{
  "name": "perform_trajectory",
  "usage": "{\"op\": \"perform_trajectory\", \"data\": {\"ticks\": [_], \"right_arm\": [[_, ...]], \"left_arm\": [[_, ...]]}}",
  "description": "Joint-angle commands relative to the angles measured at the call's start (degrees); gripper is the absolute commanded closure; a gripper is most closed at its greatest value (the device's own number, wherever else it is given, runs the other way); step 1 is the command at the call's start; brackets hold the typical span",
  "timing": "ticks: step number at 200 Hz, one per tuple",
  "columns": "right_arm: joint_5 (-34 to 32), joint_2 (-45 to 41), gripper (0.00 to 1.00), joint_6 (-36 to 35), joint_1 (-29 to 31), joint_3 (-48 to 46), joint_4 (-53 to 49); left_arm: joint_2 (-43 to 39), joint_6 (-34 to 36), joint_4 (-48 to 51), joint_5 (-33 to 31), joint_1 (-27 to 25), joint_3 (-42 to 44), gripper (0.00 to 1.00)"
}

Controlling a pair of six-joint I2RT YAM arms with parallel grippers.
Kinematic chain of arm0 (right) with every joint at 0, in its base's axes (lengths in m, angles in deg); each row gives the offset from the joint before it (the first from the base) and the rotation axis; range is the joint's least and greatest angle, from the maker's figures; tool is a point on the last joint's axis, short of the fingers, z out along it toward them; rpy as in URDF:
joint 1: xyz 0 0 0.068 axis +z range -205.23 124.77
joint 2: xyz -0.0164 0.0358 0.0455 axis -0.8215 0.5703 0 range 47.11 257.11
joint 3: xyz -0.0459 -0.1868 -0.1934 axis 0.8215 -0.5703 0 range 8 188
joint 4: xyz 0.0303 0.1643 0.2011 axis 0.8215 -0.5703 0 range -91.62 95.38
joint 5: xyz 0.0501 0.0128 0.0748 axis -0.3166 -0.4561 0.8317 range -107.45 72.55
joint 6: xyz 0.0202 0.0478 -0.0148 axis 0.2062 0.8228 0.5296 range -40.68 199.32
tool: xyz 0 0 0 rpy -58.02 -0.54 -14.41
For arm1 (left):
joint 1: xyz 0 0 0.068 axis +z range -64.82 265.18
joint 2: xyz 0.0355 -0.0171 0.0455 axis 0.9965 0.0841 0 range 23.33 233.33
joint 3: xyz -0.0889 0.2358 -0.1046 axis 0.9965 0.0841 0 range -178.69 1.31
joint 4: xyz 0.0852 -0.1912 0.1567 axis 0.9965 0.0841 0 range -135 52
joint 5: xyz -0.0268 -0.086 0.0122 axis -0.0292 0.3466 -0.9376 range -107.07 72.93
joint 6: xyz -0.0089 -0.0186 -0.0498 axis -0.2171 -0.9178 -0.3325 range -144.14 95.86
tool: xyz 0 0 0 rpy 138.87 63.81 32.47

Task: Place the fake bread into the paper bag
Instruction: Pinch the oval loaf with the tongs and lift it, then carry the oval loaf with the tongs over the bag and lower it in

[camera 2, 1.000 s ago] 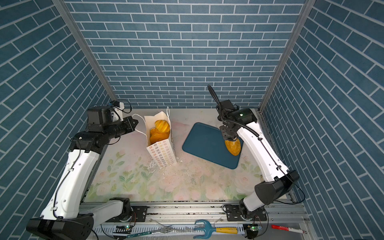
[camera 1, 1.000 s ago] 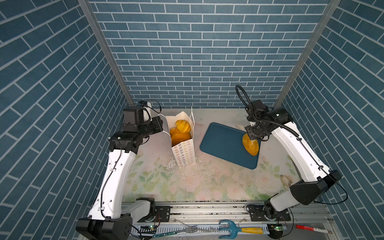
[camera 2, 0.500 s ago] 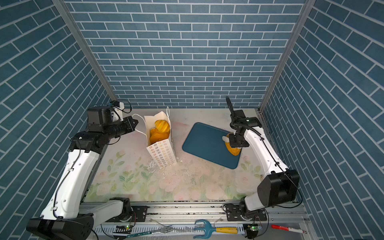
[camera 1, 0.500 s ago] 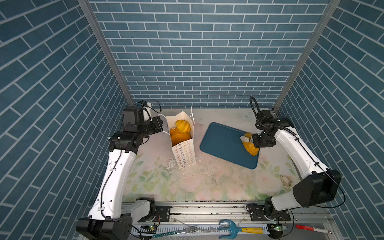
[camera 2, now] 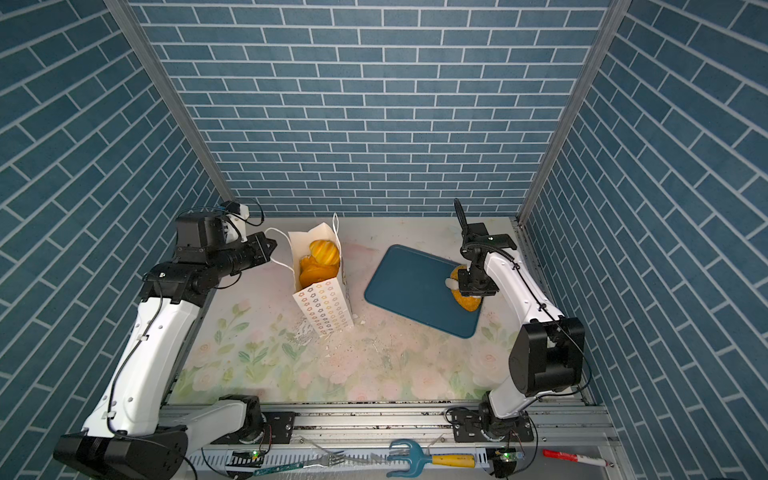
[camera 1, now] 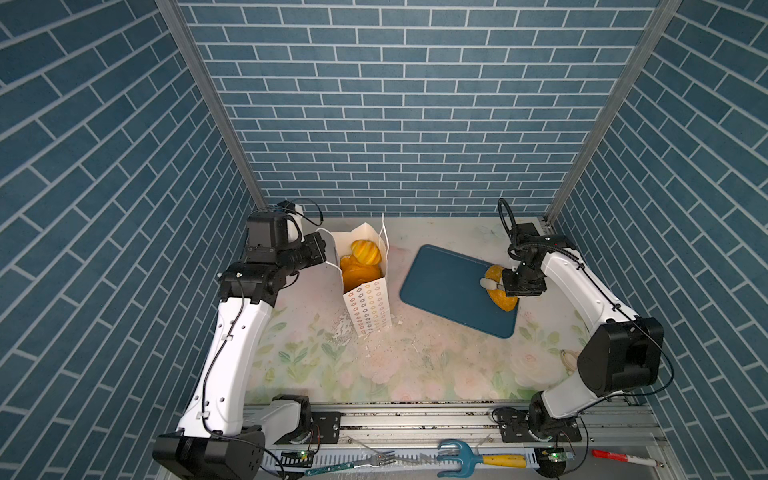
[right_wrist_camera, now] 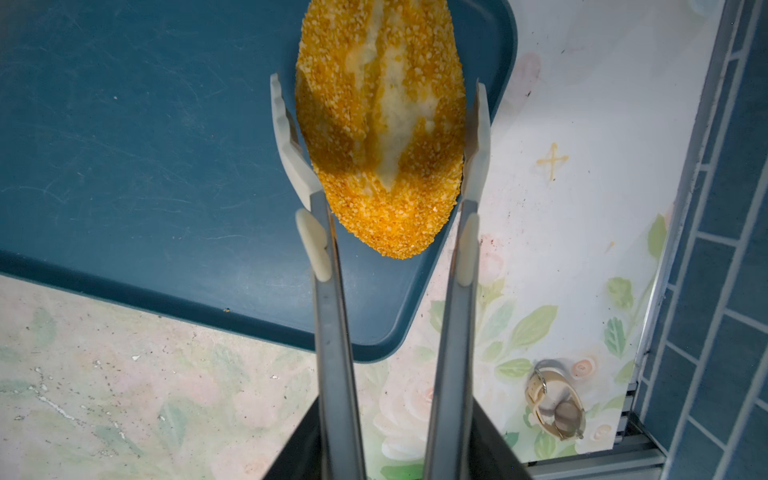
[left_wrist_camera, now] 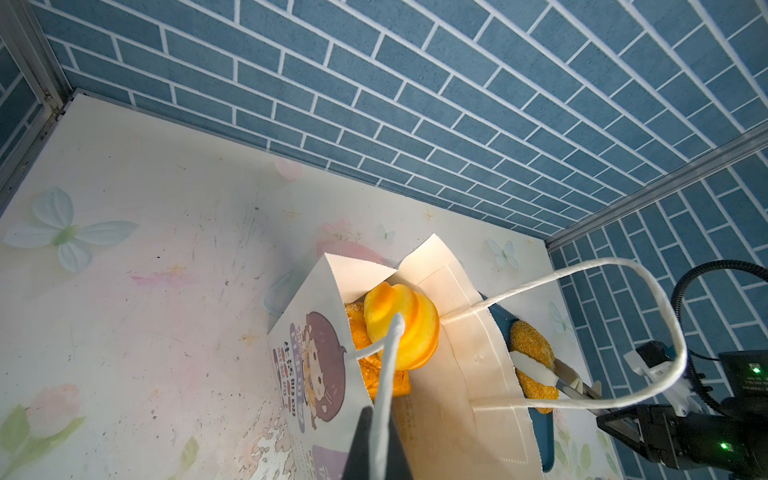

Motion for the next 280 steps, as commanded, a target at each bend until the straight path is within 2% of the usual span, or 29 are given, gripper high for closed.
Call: {"op": "perform_trajectory", "data": {"ticks": [1,51,93,142,209,280], "right_arm": [[3.32,-1.08,0.55,-1.65,-0.12,-0.82,1.32],[4.47,-3.29,0.66,-2.05,0.62,0.28,0.12],[3.89,-7.91,0.71,-2.28,4.81,6.29,-2.73],[4.72,-9.57,0.73,-2.06,13.78,23.03,-3.22],[5.26,-1.40,0.73,-1.72,26.28,47.55,-3.61],[3.17,5.06,0.73,-1.12,35.60,62.60,-4.62]], "left_arm": [[0.33,0.73,0.75,-0.18,0.14,-1.17,1.00],[0.12,0.82,0.46,0.08,0.14,-1.40,1.00],[-0.21,0.56,0.11,0.17,0.14,-0.96,1.00],[-0.63,0.31,-0.05,0.08,0.14,-0.57,1.00],[-1.99,-0.10,-0.50,0.09,0.14,0.22,1.00],[-2.82,-0.44,-1.08,-0.02,0.14,1.03,1.00]]}}
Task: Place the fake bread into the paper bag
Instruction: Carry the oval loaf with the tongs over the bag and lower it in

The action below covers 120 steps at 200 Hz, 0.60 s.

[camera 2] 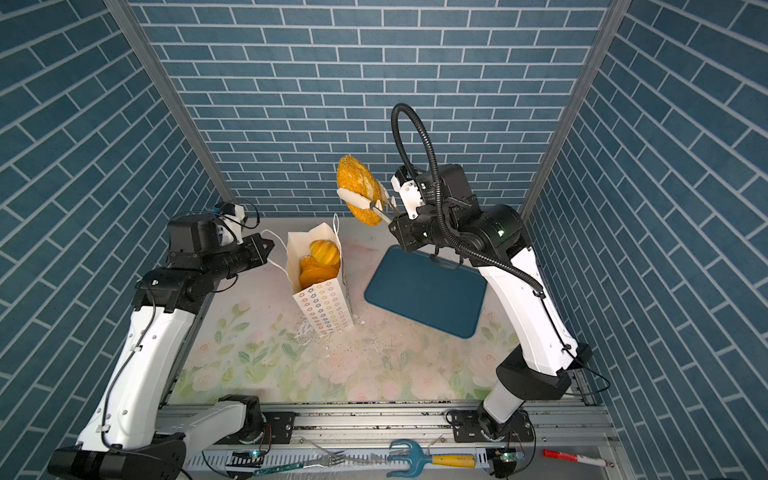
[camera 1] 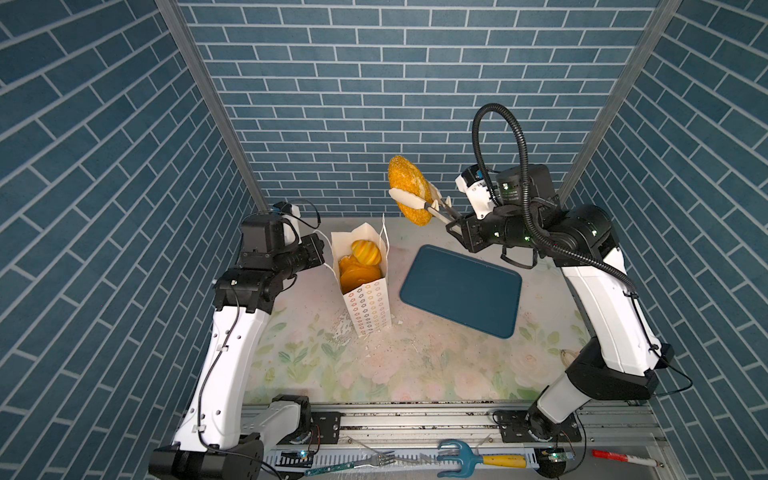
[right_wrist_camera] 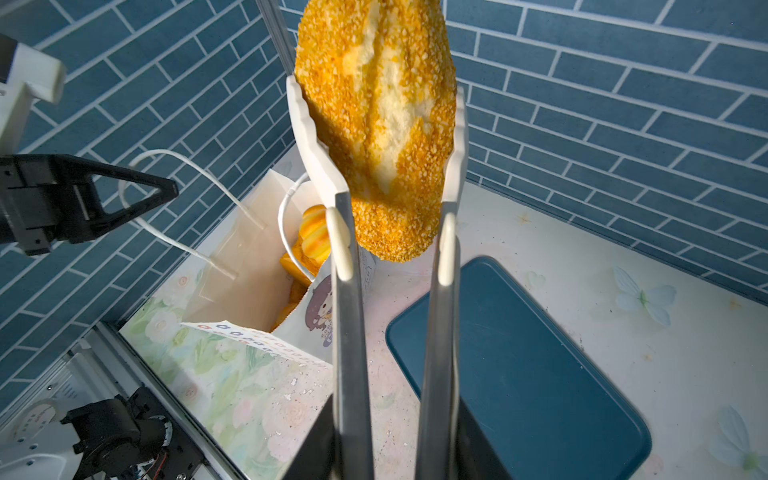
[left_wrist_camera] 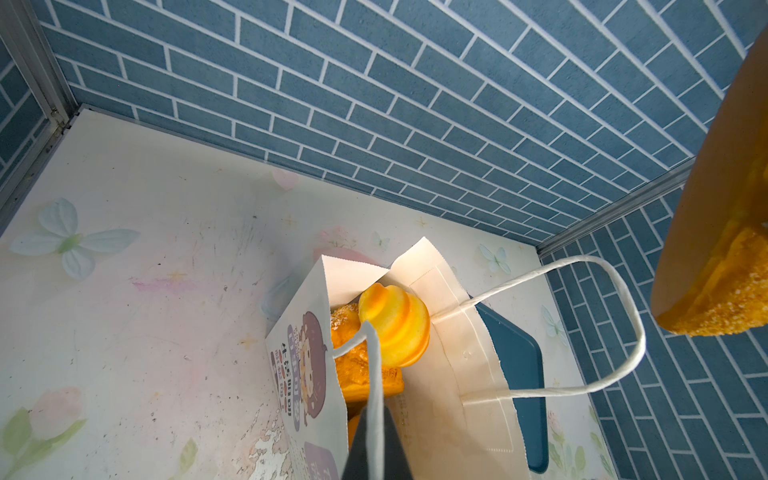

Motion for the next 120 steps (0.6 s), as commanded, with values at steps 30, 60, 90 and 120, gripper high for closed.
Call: {"op": "perform_trajectory", "data": {"ticks": [30,60,90,120], "right_arm": [[-3.53,2.37,0.73,1.51,6.55,7.06,2.20],[-4.92,3.19,0.73,1.90,10.22,7.42,3.49],[-5.21,4.56,0.73,2.53,12.94,7.90,3.52],[-4.43,5.93,0.73,3.82,15.27,8.30,3.72]], "left_arm": [[-0.18,-0.24,-1.44,0.05,0.14,0.77,1.00],[0.16,-0.27,-1.80,0.17,0.14,0.94,1.00],[0.45,-0.70,-2.35,0.52,0.14,0.68,1.00],[0.44,-0.84,-2.60,0.76,0.14,0.73,1.00]]}}
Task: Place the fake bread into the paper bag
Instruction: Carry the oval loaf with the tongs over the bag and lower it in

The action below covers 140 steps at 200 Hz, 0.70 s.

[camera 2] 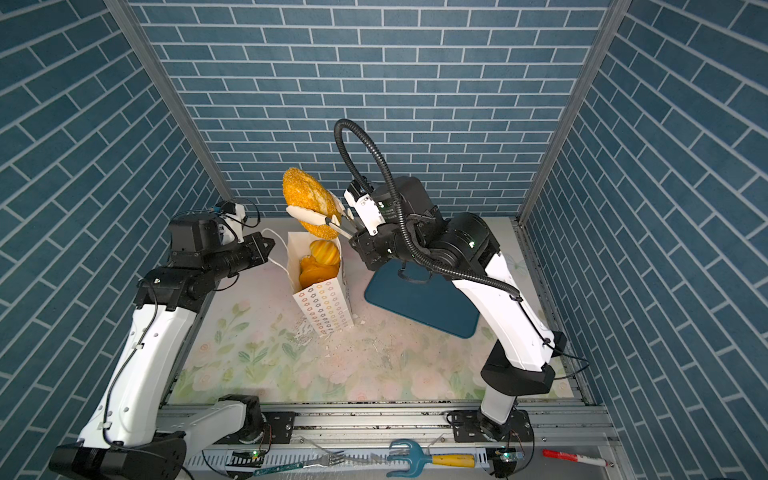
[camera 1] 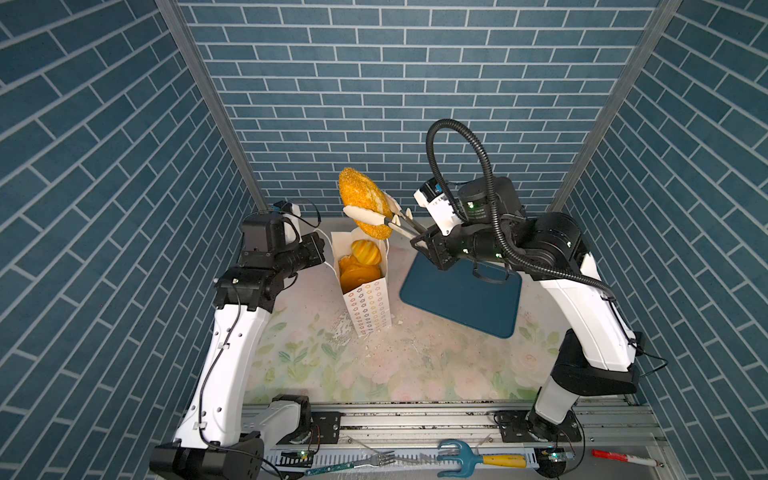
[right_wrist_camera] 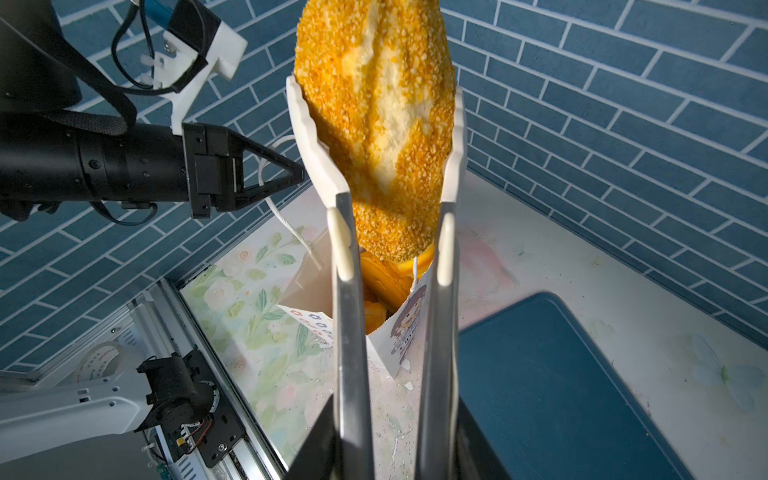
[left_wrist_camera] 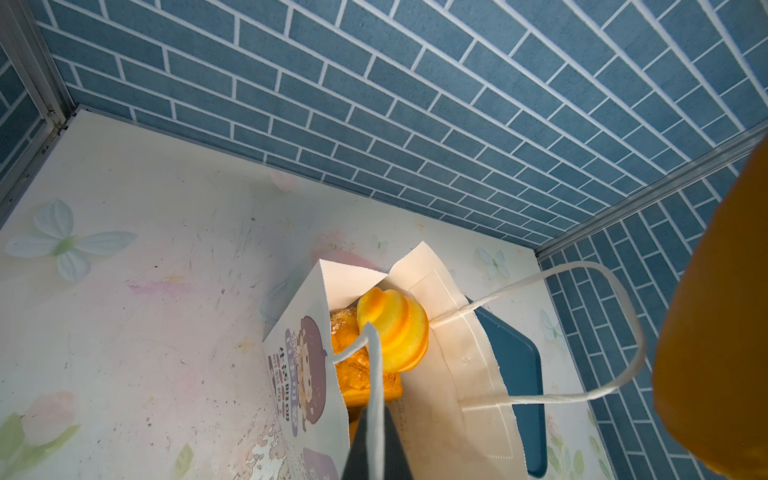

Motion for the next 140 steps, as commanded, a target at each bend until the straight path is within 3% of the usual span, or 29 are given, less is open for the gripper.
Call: {"op": "perform_trajectory", "data": {"ticks": [1,96,140], "right_arm": [[-0.70,0.53,0.73,2.69,1.63,2.09,3.66],[-0.89,3.20,0.72,5.77,2.83,1.15,0.83],[-2.90,2.67,0.68,6.07,2.87,-5.74,-1.36]], "left_arm": [[0.00,-0.31,-1.36,0.62,0.14,0.53,1.00],[-0.11,0.17,-0.87,1.04,0.14,0.02,1.00],[-0.34,0.04,-0.94,1.12,0.14,-0.06,1.00]]}}
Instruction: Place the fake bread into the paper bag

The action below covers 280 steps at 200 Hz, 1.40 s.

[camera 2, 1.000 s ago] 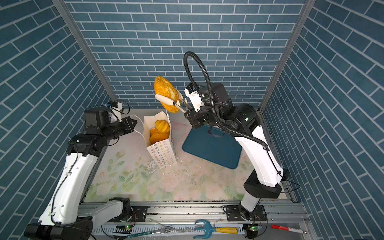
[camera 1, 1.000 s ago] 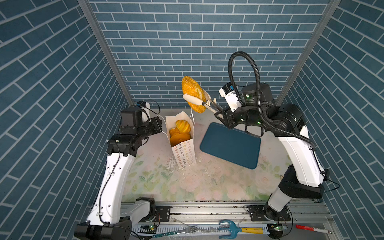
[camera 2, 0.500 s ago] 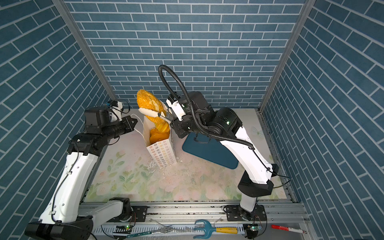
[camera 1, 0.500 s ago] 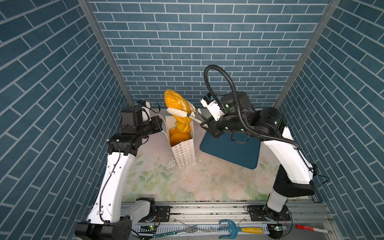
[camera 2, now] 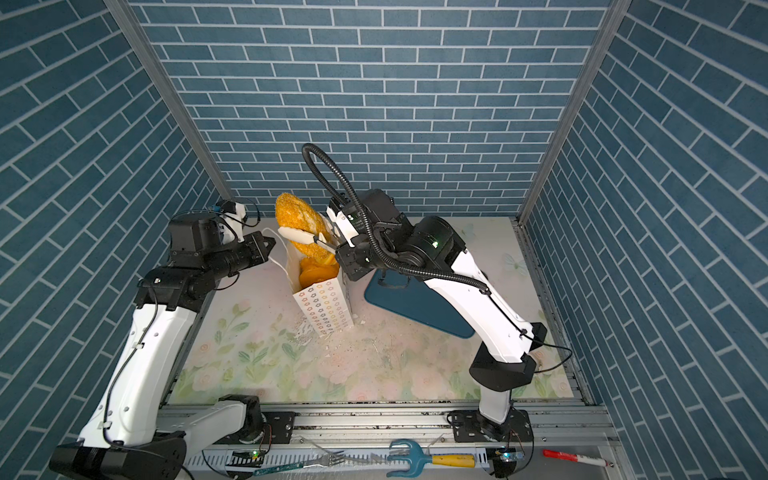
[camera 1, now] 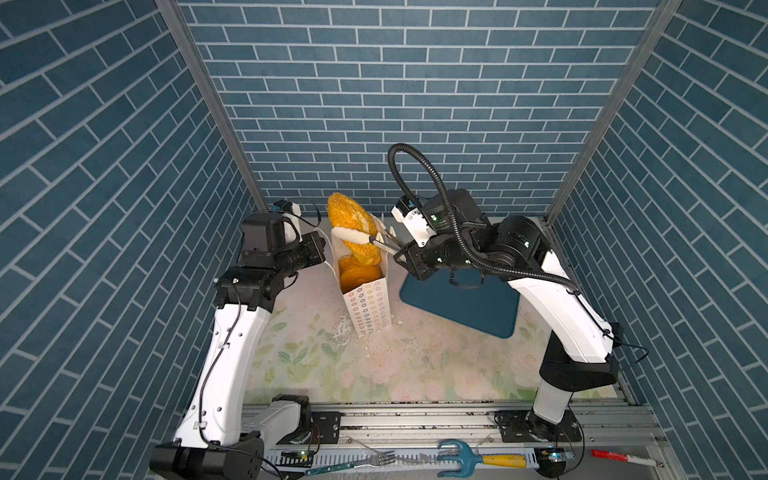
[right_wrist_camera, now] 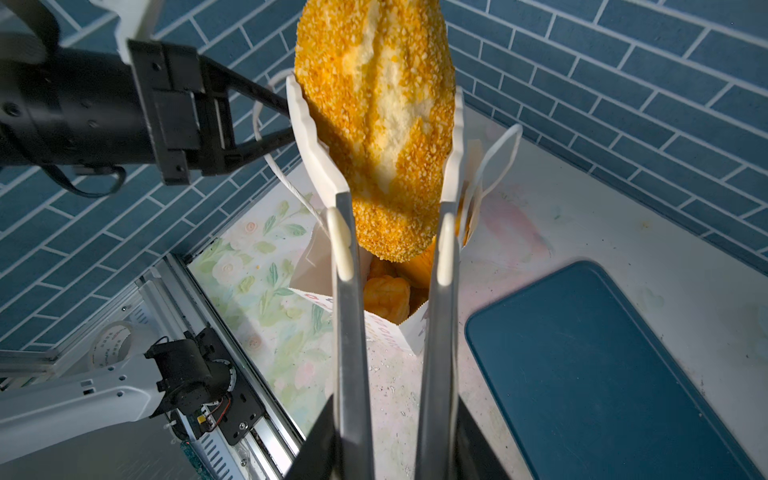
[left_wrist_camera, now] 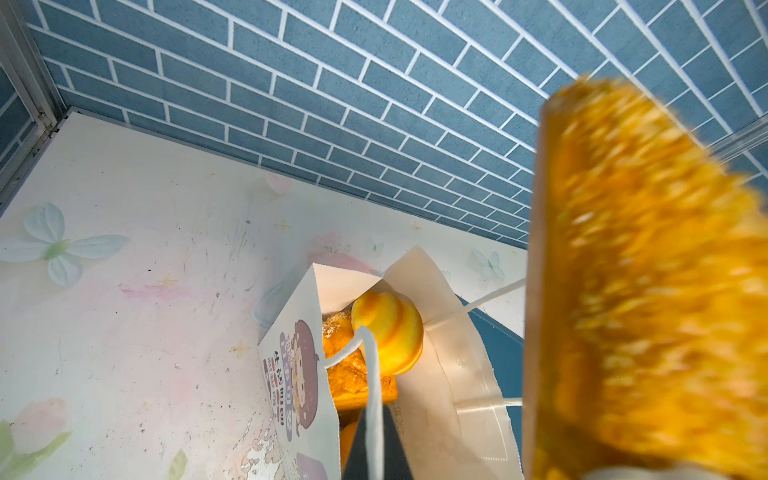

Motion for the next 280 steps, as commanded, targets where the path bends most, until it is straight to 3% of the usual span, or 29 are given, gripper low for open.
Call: {"op": "perform_trajectory", "data": {"ticks": [1,33,89,144,215,243,259,280], "right_arm": [[-2.73,-1.13,0.68,1.34,0.39,-2.28,-0.40],[-3.14,-1.20,0.55,0.65,0.40,-2.19,-1.36],[-1.84,-0.21,0.47,-2.24,0.48,1.26,-2.33],[-3.14,1.00,0.65,-4.39,0.44,1.86,-4.01],[-6.61,-0.77,0.68,-7.49,0.47,5.92,2.12],[-13.44,-2.62,0.68,-11.34,0.11,6.45,5.50],[-16.38,-4.09,0.68,-12.40,-1.42,6.29,6.25],[-17.15,-6.85,0.67,-11.80,-6.82,2.77,6.02]], "left_arm": [[-0.41,0.17,-0.54,0.50,0.14,-0.07,1.00],[-0.28,0.52,0.06,0.55,0.14,-0.48,1.00],[0.18,0.54,0.08,0.55,0.14,-0.69,1.00],[0.20,0.54,0.17,0.44,0.14,-0.82,1.00],[3.07,2.11,1.41,0.71,0.14,-4.18,1.00],[4.13,2.46,1.98,0.81,0.14,-5.50,1.00],[4.53,2.83,2.58,0.77,0.14,-6.16,0.96],[4.86,3.45,3.86,0.81,0.14,-7.13,0.83]]}}
